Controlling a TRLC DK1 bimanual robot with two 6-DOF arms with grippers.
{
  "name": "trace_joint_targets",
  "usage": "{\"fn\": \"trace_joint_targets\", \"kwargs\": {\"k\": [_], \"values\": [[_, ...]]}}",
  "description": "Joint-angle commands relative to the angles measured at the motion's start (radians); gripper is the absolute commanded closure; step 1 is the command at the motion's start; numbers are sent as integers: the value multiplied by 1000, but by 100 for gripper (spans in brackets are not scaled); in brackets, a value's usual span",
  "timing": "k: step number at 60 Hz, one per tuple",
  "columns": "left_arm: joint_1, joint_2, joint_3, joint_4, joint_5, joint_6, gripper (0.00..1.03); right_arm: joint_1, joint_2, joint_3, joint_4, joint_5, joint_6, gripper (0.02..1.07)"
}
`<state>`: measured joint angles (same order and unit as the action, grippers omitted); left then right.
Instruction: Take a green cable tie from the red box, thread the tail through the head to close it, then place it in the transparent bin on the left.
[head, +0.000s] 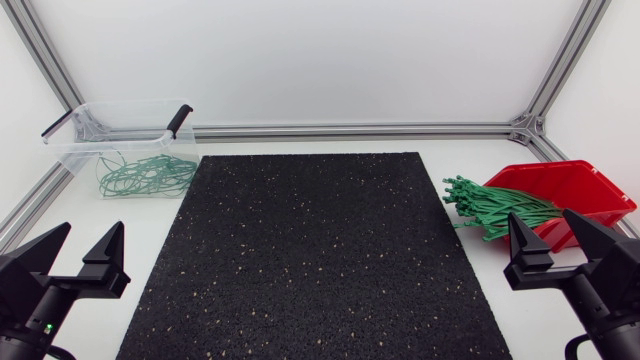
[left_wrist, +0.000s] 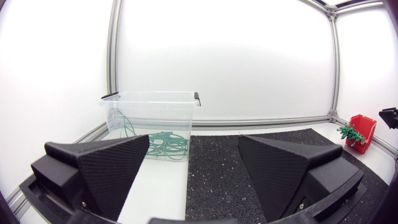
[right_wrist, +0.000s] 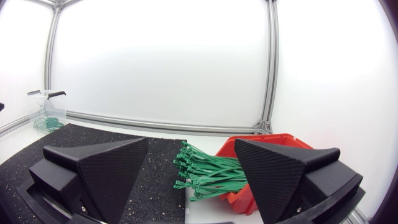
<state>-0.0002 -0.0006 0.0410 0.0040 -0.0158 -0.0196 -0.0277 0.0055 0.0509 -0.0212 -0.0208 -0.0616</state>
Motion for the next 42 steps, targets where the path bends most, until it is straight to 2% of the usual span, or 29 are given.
{"fn": "trace_joint_targets", "kwargs": {"k": [1,22,42], "values": [[6,-10,-38,-22,-7,-16,4,-3,-9,66,-3,10,-18,6],[5,-10,-38,-22,-7,-16,4,-5,91,244,-59,18,-18,6],[6,-10,-38,-22,-7,-16,4,-28,355,514,-209,19,9,6]]}}
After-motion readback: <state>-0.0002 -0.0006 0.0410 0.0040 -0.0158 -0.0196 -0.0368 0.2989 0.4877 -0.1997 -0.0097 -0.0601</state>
